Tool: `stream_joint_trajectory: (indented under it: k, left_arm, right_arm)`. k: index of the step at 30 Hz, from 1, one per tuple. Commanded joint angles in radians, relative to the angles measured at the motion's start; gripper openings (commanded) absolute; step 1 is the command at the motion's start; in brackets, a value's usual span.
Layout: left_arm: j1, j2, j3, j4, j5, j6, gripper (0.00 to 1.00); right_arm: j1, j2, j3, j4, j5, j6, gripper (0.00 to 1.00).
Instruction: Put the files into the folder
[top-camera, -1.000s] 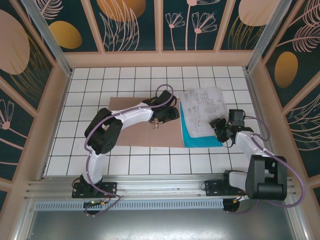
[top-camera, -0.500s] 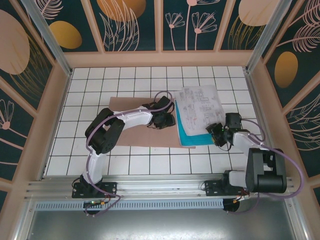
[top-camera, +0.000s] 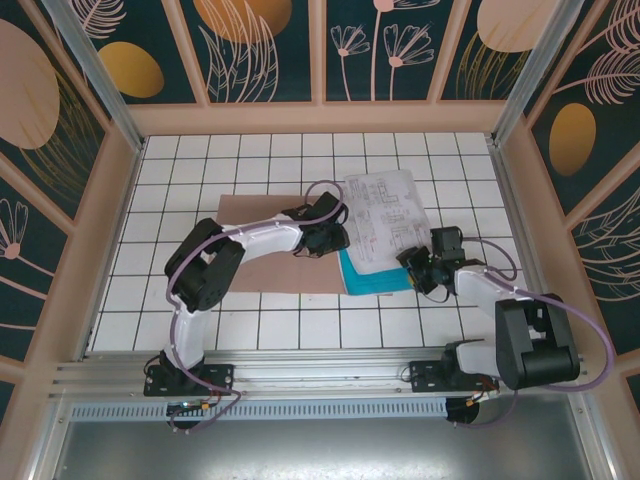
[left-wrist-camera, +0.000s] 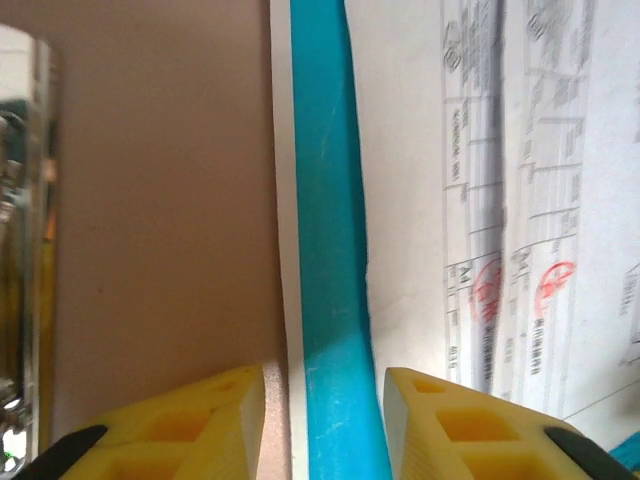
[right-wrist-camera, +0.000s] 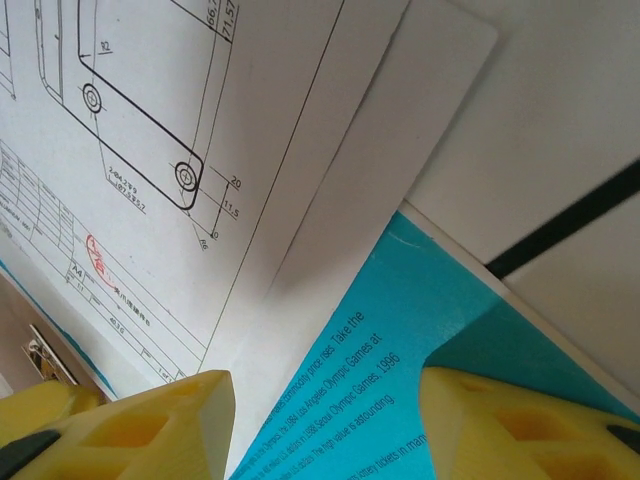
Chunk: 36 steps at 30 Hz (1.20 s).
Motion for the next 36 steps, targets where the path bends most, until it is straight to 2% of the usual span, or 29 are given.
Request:
stream_joint_trajectory:
  k: [1,5,8,14,20,24,31,36]
  left_arm:
    - [-0.001,-0.111,0.011,-0.04,-0.073,-0.029,0.43]
    - [0.011,-0.162,0.022,-0.138,-0.111,-0.015,0.48]
    - [0.047,-0.2,-0.052,-0.149,-0.111,-0.008,0.5]
    - [0.155,-0.299,-0.257,-0.075,-0.084,0.003,0.5]
    - [0.164,-0.309,-0.317,0.0,-0.02,-0.005,0.5]
    - [0.153,-0.338,-0.282,0.011,-0.005,-0.022,0.5]
    - [0.094,-0.253,-0.136,0.049,0.092,-0.037,0.47]
    - [0.059,-0.148,-0.032,0.138,0.178,-0.048,0.45]
  right_arm:
    - [0.023,-0.001,-0.042,-0.076,0.055,0.081,0.54]
    - [0.047,-0.002,-0.048,-0.076,0.056,0.112,0.54]
    - [0.069,-0.012,-0.047,-0.075,0.062,0.141,0.54]
    - [0.115,-0.015,-0.037,-0.08,0.073,0.187,0.54]
    - [0.148,-0.01,-0.03,-0.073,0.079,0.219,0.54]
    - [0.16,-0.013,-0.008,-0.072,0.072,0.225,0.54]
    - [0.161,-0.076,0.086,-0.161,0.096,0.199,0.54]
    - [0.075,-0.078,0.12,-0.155,0.087,0.09,0.51]
